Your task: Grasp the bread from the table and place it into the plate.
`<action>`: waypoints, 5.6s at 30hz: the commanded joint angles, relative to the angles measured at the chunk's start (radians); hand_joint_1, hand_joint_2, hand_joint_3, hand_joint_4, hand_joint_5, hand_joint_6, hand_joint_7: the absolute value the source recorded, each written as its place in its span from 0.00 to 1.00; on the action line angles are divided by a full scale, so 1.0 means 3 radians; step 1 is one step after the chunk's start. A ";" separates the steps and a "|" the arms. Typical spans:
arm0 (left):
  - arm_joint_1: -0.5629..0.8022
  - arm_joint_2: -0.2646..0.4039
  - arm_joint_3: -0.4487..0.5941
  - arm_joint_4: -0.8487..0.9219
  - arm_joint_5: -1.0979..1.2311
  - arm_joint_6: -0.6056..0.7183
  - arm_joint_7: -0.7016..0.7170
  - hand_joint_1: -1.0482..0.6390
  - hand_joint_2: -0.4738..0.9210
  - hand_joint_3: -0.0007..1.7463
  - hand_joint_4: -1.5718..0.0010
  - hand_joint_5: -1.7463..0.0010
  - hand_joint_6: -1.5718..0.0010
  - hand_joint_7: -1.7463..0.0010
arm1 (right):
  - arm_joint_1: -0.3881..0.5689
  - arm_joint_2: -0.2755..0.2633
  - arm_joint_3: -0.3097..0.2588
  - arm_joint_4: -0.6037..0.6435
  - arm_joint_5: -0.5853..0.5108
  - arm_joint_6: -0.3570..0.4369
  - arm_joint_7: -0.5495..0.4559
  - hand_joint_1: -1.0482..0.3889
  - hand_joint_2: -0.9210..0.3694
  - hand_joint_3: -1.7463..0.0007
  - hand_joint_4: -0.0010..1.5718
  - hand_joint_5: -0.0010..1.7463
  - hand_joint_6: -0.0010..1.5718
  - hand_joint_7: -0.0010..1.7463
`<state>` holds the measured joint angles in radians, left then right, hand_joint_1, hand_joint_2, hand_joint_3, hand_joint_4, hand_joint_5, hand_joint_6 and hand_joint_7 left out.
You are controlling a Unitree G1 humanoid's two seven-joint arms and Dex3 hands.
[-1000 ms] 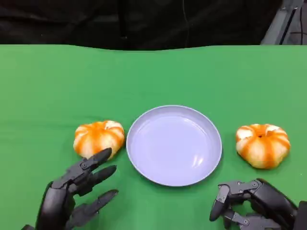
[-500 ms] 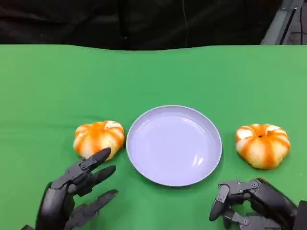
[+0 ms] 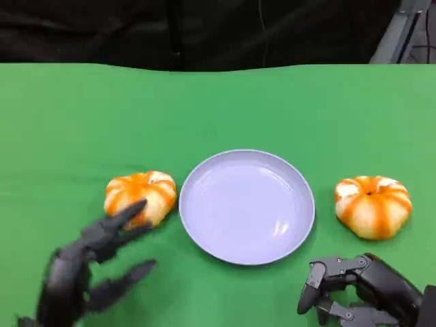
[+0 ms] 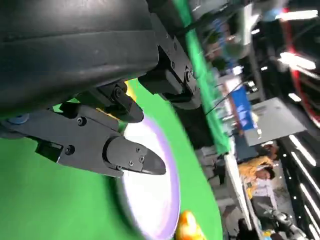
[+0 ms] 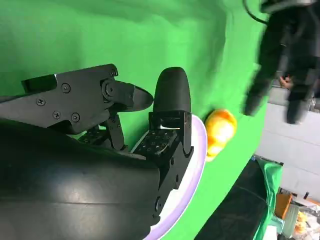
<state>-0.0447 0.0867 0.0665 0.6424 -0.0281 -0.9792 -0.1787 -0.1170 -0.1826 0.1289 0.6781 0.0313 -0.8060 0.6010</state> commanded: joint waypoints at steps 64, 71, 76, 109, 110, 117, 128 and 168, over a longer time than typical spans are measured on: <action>-0.0587 0.0668 -0.0576 0.0116 0.2328 0.0704 0.2236 0.25 1.00 0.03 0.62 1.00 0.60 1.00 | 0.0072 -0.0041 0.0009 -0.0153 0.0019 0.0074 -0.0007 0.72 0.03 0.69 0.46 0.90 0.51 0.63; -0.0972 0.0779 -0.0857 0.0462 0.2568 0.1059 0.2421 0.20 1.00 0.01 0.63 1.00 0.61 1.00 | 0.0092 -0.0042 0.0017 -0.0177 0.0006 0.0069 -0.0023 0.70 0.03 0.69 0.46 0.90 0.51 0.62; -0.1095 0.0801 -0.1000 0.0612 0.2563 0.1192 0.2451 0.16 1.00 0.03 0.65 1.00 0.64 1.00 | 0.0095 -0.0041 0.0016 -0.0187 0.0021 0.0084 -0.0013 0.70 0.03 0.69 0.46 0.90 0.51 0.63; -0.1633 0.0640 -0.1532 0.1594 0.2420 0.1574 0.2368 0.14 1.00 0.05 0.70 1.00 0.68 1.00 | 0.0134 -0.0050 0.0024 -0.0289 -0.0018 0.0128 -0.0065 0.71 0.02 0.70 0.45 0.90 0.51 0.62; -0.1644 0.0625 -0.1544 0.1621 0.2413 0.1583 0.2360 0.14 1.00 0.05 0.70 1.00 0.67 1.00 | 0.0133 -0.0045 0.0023 -0.0278 -0.0008 0.0121 -0.0060 0.71 0.02 0.70 0.46 0.90 0.51 0.62; -0.1697 0.0559 -0.1624 0.1760 0.2404 0.1640 0.2313 0.14 1.00 0.09 0.68 0.99 0.67 1.00 | 0.0136 -0.0035 0.0022 -0.0268 -0.0001 0.0103 -0.0057 0.70 0.02 0.70 0.46 0.90 0.51 0.62; -0.1753 0.0484 -0.1721 0.1870 0.2339 0.1682 0.2341 0.16 1.00 0.09 0.67 0.99 0.66 1.00 | 0.0150 -0.0041 0.0019 -0.0287 -0.0024 0.0099 -0.0078 0.70 0.02 0.70 0.46 0.90 0.51 0.62; -0.1771 0.0393 -0.1708 0.1947 0.2214 0.1780 0.2625 0.56 0.95 0.00 0.66 0.29 0.25 0.95 | 0.0152 -0.0043 0.0019 -0.0312 -0.0010 0.0126 -0.0067 0.71 0.01 0.70 0.45 0.90 0.51 0.62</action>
<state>-0.5960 0.2023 -0.4396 1.2089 0.6313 -0.4429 0.5959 -0.0782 -0.1814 0.1356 0.5928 0.0179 -0.7700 0.5809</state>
